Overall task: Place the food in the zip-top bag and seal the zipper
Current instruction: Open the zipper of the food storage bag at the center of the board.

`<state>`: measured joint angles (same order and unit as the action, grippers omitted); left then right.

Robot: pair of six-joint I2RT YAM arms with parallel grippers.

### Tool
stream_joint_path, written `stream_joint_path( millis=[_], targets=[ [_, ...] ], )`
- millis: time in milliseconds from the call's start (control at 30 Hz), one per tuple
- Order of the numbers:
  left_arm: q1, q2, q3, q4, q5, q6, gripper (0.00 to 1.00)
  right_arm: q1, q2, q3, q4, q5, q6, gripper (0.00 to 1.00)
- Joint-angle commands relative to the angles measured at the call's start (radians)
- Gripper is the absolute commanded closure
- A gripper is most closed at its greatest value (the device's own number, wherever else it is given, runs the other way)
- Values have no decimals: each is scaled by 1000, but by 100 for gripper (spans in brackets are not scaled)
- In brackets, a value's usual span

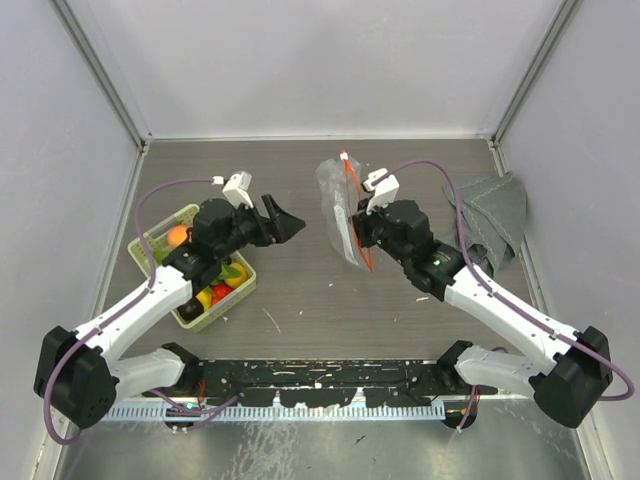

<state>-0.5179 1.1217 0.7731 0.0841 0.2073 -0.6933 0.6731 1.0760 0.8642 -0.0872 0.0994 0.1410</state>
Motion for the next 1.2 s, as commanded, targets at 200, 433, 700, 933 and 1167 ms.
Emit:
stream_joint_path(
  millis=[200,433,700,933,1167],
  targets=[
    [-164,-28,53,112,-145,-119,16,163,51,75,90,356,-112,99],
    [-264,-3,57,149,-349,-140,16,208,68,25,189,396,-113,99],
    [-338,31,58,221,-434,-124,16,246,97,-5,239,440,-112,99],
    [-365,35,56,245,-490,-110,17,271,116,-11,254,461,-112,99],
    [-381,53,91,191,-577,-52,22,282,124,-15,271,461,-108,99]
  ],
)
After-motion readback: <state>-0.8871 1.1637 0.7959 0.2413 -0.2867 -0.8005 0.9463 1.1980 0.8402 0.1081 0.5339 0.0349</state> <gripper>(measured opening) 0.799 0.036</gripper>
